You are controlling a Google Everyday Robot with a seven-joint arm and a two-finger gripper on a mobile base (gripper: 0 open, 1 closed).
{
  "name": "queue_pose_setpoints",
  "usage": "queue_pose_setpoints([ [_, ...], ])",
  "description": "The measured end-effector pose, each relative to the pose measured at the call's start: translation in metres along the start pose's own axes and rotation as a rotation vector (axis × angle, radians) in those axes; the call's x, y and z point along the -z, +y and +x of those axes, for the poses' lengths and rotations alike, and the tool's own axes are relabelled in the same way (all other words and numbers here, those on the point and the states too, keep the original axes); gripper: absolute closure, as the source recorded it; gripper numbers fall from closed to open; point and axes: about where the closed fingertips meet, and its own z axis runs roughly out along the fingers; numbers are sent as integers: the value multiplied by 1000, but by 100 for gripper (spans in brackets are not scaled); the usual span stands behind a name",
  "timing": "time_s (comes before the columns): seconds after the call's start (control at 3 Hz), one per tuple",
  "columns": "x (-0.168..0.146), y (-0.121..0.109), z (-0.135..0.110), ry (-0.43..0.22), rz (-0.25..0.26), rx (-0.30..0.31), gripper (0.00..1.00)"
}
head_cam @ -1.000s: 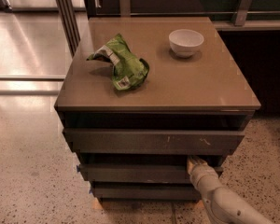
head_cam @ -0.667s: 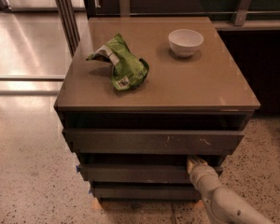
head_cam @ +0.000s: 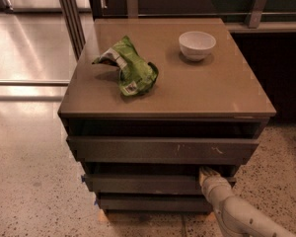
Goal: Open middle drawer
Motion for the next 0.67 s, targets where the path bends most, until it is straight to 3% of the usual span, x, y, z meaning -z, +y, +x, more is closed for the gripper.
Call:
queue_pose_setpoints([
  [0.67,0,-3,2,57,13,66,100],
])
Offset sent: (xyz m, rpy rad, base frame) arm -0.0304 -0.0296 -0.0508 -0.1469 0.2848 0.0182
